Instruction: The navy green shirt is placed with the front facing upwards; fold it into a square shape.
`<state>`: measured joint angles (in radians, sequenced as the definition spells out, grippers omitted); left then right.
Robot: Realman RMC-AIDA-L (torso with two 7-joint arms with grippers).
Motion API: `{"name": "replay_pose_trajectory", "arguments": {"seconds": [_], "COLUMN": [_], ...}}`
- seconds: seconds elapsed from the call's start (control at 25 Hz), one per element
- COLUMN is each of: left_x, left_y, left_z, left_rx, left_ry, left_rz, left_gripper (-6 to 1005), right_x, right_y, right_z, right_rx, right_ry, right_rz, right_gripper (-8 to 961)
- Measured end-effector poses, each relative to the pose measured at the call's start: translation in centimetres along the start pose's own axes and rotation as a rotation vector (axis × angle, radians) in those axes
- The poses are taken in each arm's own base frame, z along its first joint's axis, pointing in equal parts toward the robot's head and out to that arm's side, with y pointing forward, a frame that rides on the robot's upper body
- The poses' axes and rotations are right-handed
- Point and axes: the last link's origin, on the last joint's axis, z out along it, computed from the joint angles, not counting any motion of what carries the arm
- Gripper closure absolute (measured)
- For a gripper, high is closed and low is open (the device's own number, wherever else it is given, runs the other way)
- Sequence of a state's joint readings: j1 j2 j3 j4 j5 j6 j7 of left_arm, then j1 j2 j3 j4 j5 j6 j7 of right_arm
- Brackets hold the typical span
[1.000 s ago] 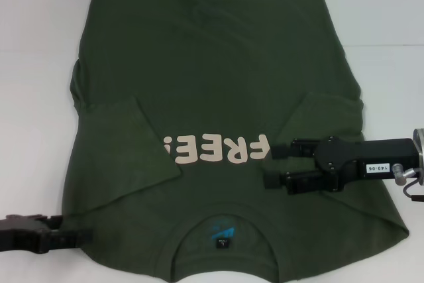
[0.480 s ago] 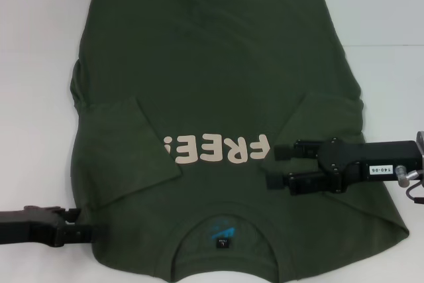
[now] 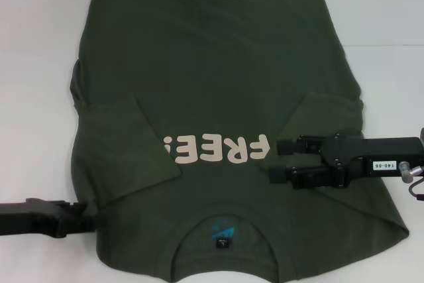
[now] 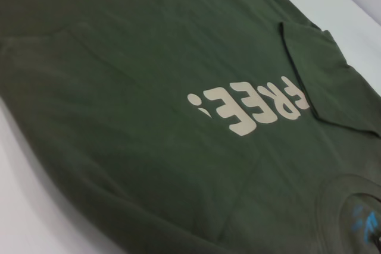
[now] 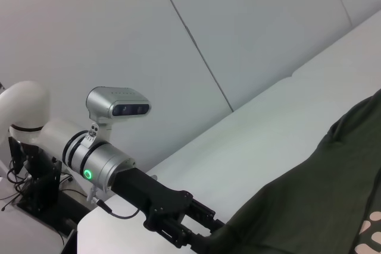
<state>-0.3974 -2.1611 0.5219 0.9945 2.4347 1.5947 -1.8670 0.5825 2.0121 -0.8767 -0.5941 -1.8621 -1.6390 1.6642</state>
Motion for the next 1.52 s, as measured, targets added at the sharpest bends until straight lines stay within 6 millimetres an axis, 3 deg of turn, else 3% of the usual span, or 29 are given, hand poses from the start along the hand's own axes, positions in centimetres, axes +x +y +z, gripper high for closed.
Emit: {"name": "replay_pose_trajectory", "arguments": {"seconds": [0.16, 0.8, 0.92, 1.12, 1.52], "left_x": [0.2, 0.3, 0.4, 0.5, 0.6], "left_y": [-0.2, -0.1, 0.0, -0.1, -0.3], "left_z": [-0.2, -0.1, -0.4, -1.3, -1.5], "left_rx": [0.014, 0.011, 0.006, 0.004, 0.007], "left_ry": [0.002, -0.015, -0.008, 0.025, 0.052], "left_rz": [-0.003, -0.004, -0.012, -0.055, -0.079], "left_gripper": [230, 880, 946, 947, 947], "right_x": [0.0, 0.0, 0.1, 0.9, 4.1], "right_y": [0.0, -0.1, -0.2, -0.7, -1.4], "right_z": [-0.1, -0.3, -0.5, -1.8, -8.1], "right_rx": [0.001, 0.007, 0.016, 0.053, 0.205], "right_ry": [-0.004, -0.007, 0.002, 0.037, 0.065], "right_rz": [0.001, 0.004, 0.020, 0.111, 0.398], "right_gripper": [42, 87, 87, 88, 89]}}
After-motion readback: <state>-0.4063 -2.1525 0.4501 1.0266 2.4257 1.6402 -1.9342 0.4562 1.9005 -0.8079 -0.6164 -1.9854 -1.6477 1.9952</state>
